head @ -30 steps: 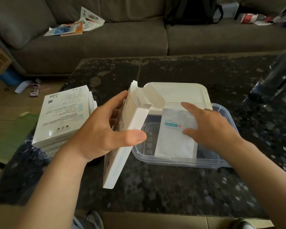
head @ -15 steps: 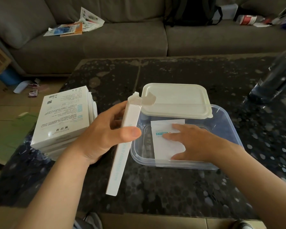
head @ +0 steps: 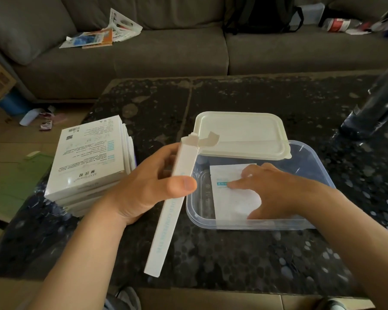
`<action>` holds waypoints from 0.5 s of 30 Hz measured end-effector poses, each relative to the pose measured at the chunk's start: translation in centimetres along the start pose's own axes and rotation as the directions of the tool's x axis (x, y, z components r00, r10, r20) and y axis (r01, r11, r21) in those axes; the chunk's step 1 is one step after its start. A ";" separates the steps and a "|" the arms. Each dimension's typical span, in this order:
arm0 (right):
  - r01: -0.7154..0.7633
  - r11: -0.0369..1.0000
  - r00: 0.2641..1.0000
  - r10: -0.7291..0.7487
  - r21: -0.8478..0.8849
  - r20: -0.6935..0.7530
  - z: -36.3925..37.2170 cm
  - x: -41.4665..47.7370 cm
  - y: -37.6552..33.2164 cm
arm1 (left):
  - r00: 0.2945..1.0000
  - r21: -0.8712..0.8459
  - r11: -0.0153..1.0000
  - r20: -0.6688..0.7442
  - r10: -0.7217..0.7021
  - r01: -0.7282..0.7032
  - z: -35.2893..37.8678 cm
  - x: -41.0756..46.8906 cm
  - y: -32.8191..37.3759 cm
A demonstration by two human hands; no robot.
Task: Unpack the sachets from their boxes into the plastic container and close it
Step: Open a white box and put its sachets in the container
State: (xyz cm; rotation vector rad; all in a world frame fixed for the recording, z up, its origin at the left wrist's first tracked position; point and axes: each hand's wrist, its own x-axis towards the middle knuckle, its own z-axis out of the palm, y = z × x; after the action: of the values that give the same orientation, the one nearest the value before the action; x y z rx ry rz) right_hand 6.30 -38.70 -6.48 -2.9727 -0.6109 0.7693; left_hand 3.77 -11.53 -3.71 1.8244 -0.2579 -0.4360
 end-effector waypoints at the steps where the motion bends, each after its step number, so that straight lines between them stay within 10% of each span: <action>1: 0.004 1.000 1.000 -0.004 -0.025 0.003 0.0 -0.1 0.0 | 1.000 0.009 1.000 0.005 0.000 0.000 0.1 0.0 0.0; 15: 0.099 0.980 0.995 -0.103 -0.171 -0.014 1.2 1.4 -1.2 | 1.000 0.039 0.999 -0.002 0.020 -0.020 0.4 0.2 -0.3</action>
State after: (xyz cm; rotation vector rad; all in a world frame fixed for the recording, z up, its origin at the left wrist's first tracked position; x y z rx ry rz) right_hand 6.39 -37.23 -8.06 -3.0673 -0.8608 0.7092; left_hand 3.78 -11.87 -4.16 1.8591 -0.2843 -0.4170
